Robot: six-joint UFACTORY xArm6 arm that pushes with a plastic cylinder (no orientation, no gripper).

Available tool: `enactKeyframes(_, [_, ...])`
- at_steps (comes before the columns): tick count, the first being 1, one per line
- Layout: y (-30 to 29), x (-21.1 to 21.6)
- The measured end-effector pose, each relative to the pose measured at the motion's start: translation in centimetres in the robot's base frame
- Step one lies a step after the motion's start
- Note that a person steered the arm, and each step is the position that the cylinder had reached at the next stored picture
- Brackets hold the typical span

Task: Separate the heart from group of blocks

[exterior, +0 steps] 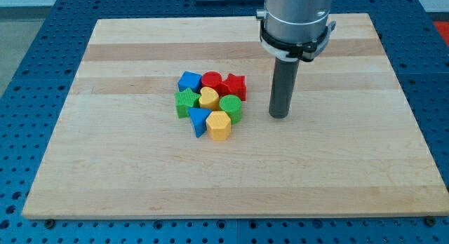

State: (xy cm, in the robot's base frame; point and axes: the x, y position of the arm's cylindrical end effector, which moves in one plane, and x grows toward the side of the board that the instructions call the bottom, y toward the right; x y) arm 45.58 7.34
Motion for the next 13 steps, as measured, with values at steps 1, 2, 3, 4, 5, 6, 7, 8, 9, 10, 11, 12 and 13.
enactKeyframes(1, [0.0,0.0])
enactKeyframes(2, [-0.2,-1.4])
enactKeyframes(3, [-3.6,-2.4])
enactKeyframes(4, [-8.8,-0.9])
enactKeyframes(5, [-12.1,-0.5])
enactKeyframes(6, [-13.7,-2.3])
enactKeyframes(7, [-14.9,-4.6])
enactKeyframes(8, [-14.6,-4.1])
enactKeyframes(9, [-14.7,-6.2])
enactKeyframes(10, [-14.7,-9.7])
enactKeyframes(11, [-14.7,-11.3])
enactKeyframes(12, [-12.5,-10.5])
enactKeyframes(13, [-11.7,-11.3])
